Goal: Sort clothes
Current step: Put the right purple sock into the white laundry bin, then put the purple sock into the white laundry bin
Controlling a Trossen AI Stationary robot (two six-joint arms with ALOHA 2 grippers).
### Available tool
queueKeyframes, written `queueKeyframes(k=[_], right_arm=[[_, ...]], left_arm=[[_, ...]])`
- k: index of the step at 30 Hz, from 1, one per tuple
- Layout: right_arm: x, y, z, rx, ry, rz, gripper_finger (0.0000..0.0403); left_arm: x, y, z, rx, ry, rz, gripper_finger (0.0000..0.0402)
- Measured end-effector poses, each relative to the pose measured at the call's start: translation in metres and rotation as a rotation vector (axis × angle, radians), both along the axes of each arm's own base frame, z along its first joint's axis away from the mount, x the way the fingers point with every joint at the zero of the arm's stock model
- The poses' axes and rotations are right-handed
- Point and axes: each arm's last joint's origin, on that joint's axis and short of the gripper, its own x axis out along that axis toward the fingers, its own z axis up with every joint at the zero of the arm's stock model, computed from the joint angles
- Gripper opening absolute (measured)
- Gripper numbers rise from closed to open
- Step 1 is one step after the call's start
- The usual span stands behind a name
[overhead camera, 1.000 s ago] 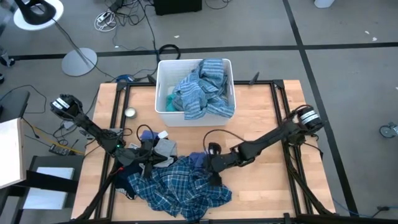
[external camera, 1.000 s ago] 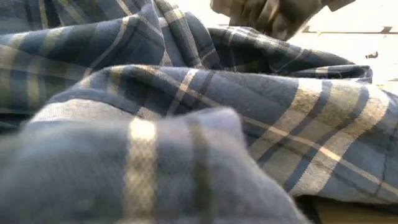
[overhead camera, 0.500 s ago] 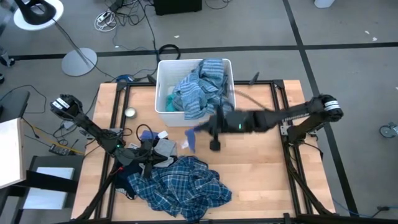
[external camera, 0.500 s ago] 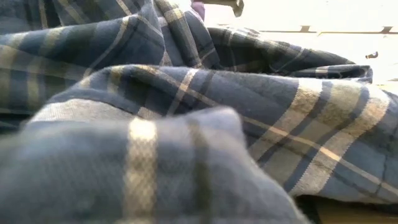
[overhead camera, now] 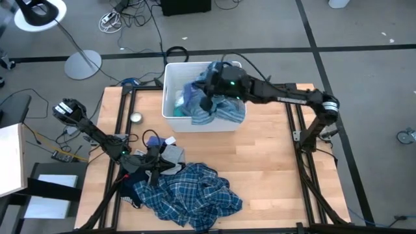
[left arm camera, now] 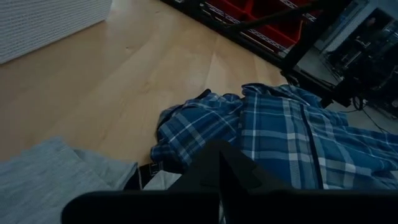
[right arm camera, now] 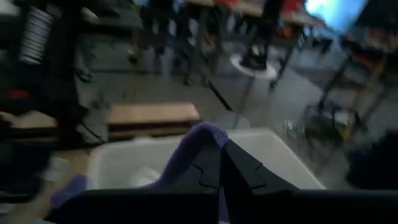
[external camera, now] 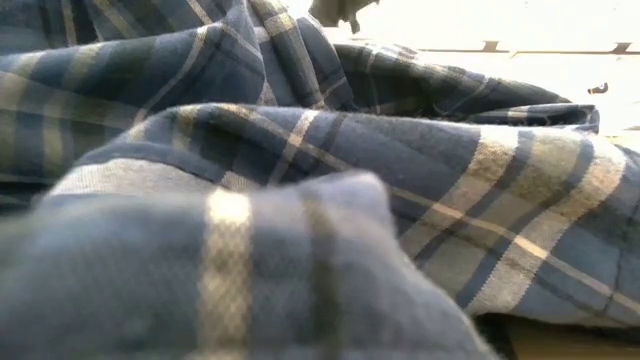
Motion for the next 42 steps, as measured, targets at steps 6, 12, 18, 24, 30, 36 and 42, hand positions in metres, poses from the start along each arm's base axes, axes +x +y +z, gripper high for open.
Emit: queueKeyframes(k=[6, 12, 18, 24, 30, 36, 42], right_arm=[[0.016, -0.045, -0.059, 0.315, 0.149, -0.180, 0.0003], [0.030, -0.071, -0.124, 0.415, 0.345, -0.257, 0.0005], [0.031, -0.089, -0.149, 0.441, 0.404, -0.292, 0.0039], [0.022, -0.087, -0.122, 0.443, 0.340, -0.245, 0.0114], [-0.003, -0.065, -0.063, 0.428, 0.252, -0.109, 0.0168], [-0.039, -0.031, -0.004, 0.376, 0.149, -0.028, 0.0181], [-0.074, 0.016, 0.032, 0.344, 0.148, 0.080, 0.0177]], left_arm=[[0.000, 0.001, 0.000, -0.004, -0.006, 0.029, 0.0002], [0.000, 0.001, 0.000, -0.002, -0.011, 0.052, 0.0032], [0.000, 0.002, 0.000, -0.031, -0.013, 0.065, 0.0087], [-0.001, 0.000, -0.002, -0.032, 0.020, -0.008, 0.0126], [-0.001, 0.000, -0.004, -0.028, 0.042, -0.026, 0.0127], [0.006, 0.003, -0.001, -0.008, 0.060, -0.015, 0.0116], [0.024, 0.002, 0.014, 0.164, 0.269, 0.013, 0.0097]])
